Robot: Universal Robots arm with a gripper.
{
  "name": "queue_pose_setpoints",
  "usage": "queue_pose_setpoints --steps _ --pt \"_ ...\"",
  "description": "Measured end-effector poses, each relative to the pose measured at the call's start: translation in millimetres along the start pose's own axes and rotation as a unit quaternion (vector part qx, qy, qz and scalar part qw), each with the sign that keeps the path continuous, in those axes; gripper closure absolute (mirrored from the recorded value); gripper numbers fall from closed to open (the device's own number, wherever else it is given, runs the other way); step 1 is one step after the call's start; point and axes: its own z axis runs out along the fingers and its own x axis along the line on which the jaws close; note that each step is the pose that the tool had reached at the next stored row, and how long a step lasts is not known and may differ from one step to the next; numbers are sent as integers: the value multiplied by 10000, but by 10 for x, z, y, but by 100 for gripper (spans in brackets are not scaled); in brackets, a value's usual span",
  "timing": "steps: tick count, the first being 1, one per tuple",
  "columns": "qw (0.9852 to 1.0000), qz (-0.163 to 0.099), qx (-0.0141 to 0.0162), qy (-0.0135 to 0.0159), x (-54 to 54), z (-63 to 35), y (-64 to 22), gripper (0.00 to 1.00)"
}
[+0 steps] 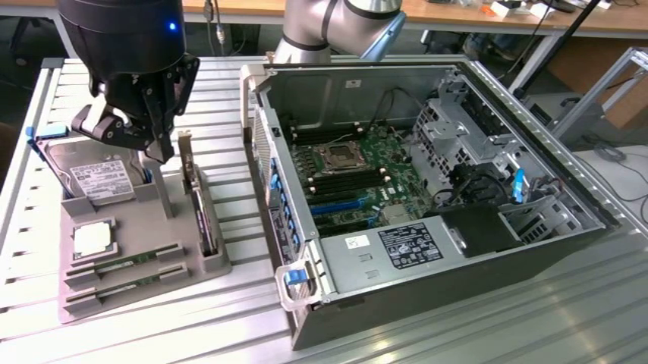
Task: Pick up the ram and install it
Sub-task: 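Pick up the ram and move it above insertion slot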
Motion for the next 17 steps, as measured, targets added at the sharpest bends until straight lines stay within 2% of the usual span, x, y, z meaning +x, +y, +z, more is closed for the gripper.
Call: queue_pose_setpoints --steps 6,10,17 --pt "9992 -394 -10 16 0 0 0 90" --pt "9978 -662 -16 28 0 0 0 90" --pt "9943 -1066 -26 44 0 0 0 90"
